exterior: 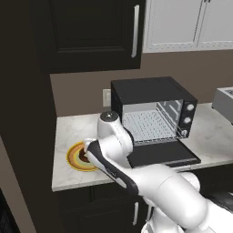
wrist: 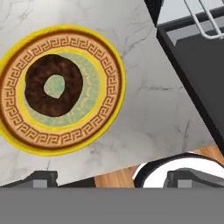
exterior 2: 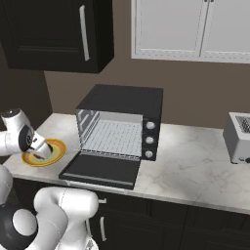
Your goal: Pick up the bagel from the plate, place it on the toaster oven rack, close the door, and set the timer.
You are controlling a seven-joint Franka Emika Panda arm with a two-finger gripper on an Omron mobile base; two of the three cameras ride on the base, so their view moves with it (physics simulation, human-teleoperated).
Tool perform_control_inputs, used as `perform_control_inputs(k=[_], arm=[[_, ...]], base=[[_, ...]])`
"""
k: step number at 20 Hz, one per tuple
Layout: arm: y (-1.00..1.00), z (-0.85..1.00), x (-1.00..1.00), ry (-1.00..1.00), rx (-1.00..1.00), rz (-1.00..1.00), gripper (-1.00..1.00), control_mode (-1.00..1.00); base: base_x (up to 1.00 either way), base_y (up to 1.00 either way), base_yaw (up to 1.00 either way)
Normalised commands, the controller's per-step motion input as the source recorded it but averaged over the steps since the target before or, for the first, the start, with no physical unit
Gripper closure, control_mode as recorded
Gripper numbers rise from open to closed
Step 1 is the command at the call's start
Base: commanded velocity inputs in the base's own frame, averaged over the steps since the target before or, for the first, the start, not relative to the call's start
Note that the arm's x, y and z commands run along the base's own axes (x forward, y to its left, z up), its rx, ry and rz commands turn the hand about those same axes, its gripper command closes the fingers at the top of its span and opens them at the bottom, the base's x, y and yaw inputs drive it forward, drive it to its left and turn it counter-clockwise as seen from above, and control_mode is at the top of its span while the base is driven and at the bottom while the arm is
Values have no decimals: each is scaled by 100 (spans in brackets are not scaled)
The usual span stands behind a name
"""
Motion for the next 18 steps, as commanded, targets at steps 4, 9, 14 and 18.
perform_control_inputs(k=[4, 9, 14, 18], arm=[[38, -14, 49, -4, -4, 0, -100, -100], [18, -1, 49, 1, -1, 0, -100, -100], [5, -1, 32, 7, 0, 0, -100, -100], [5, -17, 16, 7, 0, 0, -100, -100]], base=[[0, 0, 0], [0, 0, 0], [0, 0, 0], [0, 0, 0]])
